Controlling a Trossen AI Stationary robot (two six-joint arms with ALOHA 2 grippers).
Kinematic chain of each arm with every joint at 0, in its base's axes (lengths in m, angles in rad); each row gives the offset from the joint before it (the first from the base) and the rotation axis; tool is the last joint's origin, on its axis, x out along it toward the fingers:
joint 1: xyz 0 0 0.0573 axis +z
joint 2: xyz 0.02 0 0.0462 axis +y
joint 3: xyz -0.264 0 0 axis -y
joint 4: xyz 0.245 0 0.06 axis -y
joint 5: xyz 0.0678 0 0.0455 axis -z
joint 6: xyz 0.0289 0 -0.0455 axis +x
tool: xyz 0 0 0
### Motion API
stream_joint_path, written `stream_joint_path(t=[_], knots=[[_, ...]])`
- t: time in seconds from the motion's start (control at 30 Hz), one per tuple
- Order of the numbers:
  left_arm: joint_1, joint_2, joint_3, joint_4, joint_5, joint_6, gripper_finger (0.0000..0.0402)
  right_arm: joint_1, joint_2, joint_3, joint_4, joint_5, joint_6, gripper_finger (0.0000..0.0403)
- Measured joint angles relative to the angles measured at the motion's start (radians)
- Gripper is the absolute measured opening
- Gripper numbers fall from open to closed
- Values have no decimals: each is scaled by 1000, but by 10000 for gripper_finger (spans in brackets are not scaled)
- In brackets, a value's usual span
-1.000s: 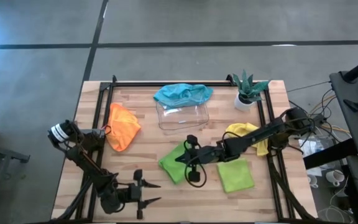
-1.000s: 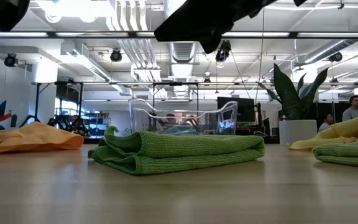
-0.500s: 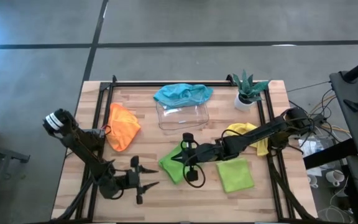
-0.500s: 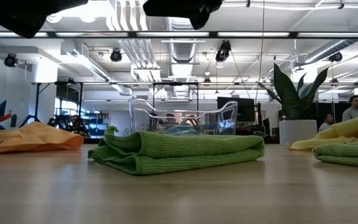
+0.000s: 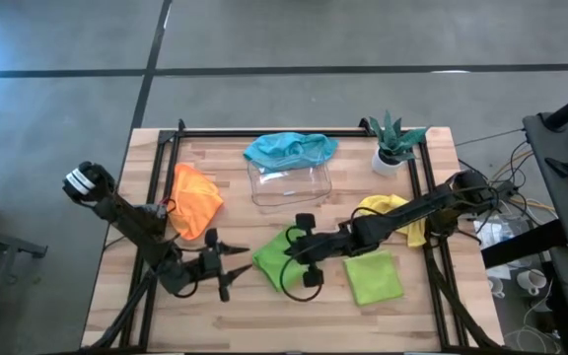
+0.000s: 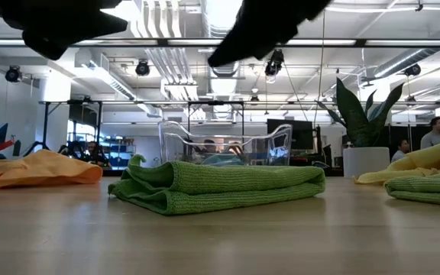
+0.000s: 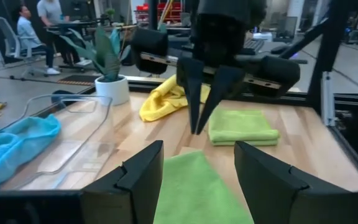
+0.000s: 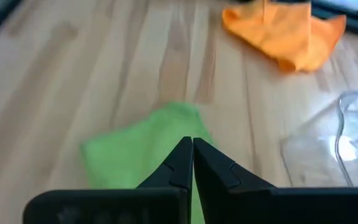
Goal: Fold microfiber towels
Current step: Fold the green microfiber cloth
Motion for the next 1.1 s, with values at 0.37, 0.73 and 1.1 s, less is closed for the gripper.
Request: stream_joint_path(t=[0.37, 0.73, 1.1], knots=[[37, 0, -6, -2, 7, 4, 183, -37, -74, -81, -300, 130, 47, 9], [82, 0, -4, -1, 4, 0, 183, -89, 103, -154, 21, 94, 65, 9], [82, 0, -1, 1, -44, 52, 183, -141, 172, -150, -258, 270, 392, 9]])
